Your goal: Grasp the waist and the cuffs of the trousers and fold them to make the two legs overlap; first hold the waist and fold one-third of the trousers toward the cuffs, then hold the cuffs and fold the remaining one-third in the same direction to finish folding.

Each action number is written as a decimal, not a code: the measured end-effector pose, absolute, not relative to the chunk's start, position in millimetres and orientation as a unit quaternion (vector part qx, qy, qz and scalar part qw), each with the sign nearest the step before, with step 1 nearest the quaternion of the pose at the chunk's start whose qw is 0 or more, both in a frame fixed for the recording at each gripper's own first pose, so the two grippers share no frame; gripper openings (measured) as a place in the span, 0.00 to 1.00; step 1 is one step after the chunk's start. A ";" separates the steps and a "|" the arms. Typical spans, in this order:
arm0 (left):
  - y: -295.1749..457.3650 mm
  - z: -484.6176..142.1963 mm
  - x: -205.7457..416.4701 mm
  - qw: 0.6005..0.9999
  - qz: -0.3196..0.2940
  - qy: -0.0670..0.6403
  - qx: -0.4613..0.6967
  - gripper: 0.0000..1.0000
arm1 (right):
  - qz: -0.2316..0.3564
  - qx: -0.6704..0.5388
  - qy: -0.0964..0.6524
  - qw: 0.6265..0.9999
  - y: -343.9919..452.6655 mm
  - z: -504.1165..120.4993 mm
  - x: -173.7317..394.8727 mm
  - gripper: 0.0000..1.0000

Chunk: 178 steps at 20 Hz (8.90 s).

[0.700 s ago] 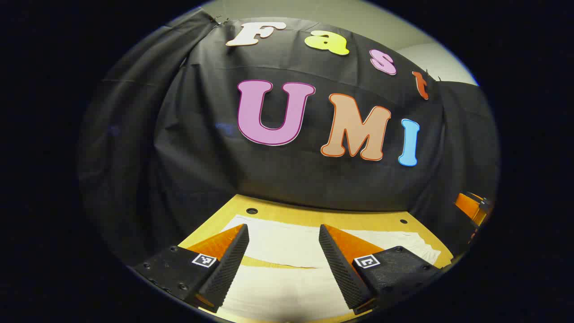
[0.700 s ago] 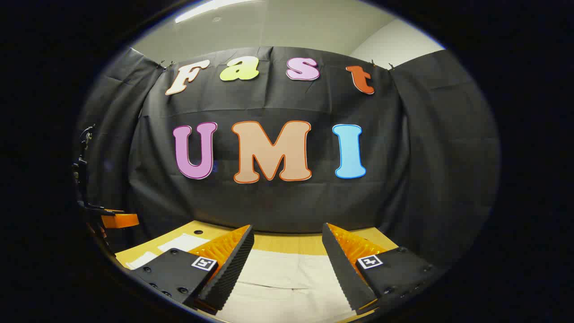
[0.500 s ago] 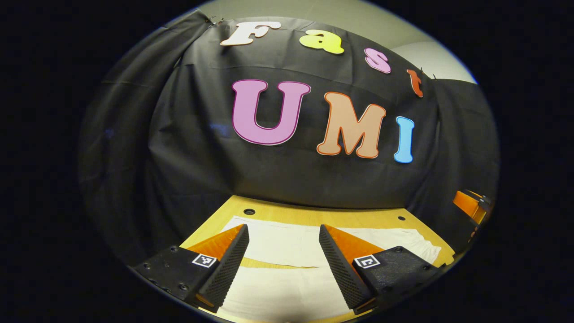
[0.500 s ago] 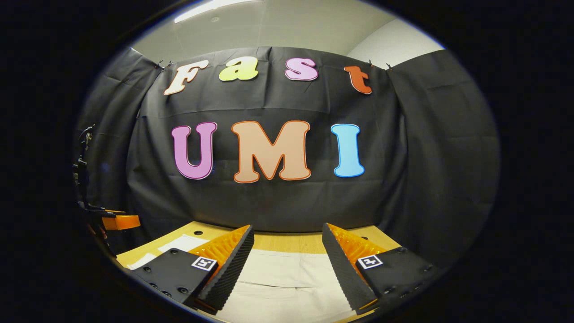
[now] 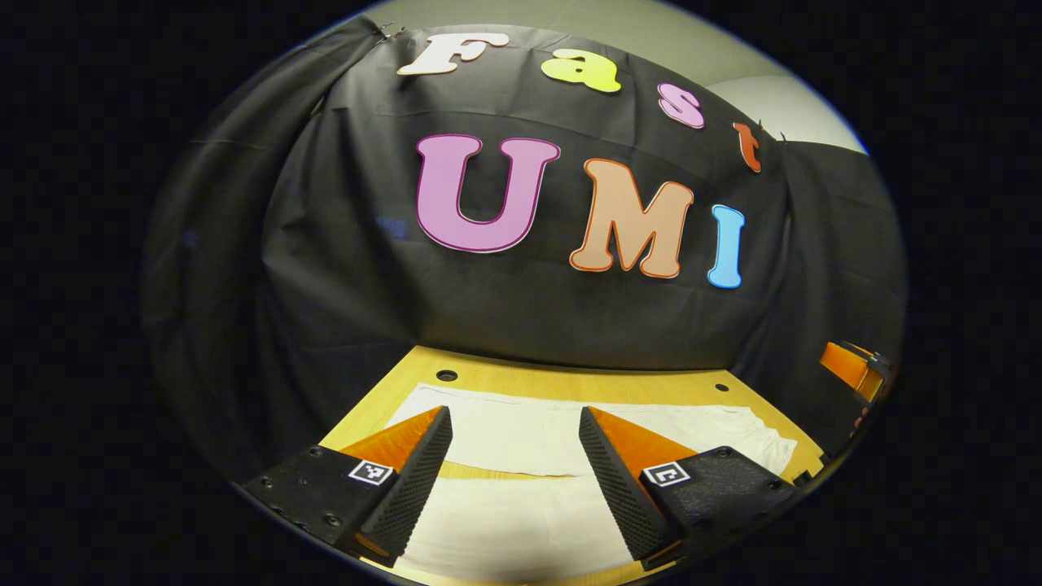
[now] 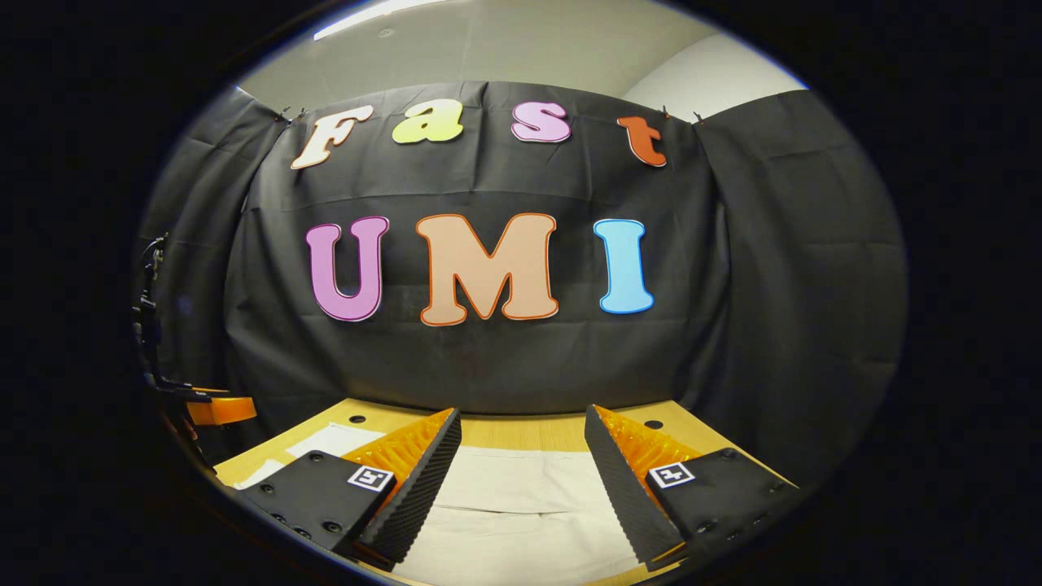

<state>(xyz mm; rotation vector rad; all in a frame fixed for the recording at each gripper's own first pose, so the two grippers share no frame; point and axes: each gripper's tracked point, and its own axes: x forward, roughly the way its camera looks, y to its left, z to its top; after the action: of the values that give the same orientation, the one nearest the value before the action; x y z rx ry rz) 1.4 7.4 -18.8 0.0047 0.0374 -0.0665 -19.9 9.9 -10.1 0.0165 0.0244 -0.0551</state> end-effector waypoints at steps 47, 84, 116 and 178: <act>155.7 -292.4 -101.1 0.654 -0.422 0.448 0.440 0.90 | -0.055 -0.042 0.153 0.986 39.6 -112.0 -49.2 0.98; 157.4 -293.8 -69.5 0.656 -0.312 0.525 0.444 0.00 | 0.289 -0.312 0.413 0.805 -136.1 -301.9 -41.0 0.98; 158.5 -296.6 -69.8 0.654 -0.285 0.549 0.436 0.00 | 0.285 -0.365 0.575 0.675 -191.3 -358.4 -60.7 0.06; 58.1 -76.7 386.6 0.985 0.093 0.148 -0.003 0.86 | -0.080 0.092 0.278 0.953 -183.9 -236.5 306.8 0.92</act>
<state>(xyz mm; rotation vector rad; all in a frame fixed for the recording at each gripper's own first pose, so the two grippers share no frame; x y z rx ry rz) 386.6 58.1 -76.7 -0.0066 0.2975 0.1877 306.8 -183.9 -236.5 0.1862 0.5650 -0.1629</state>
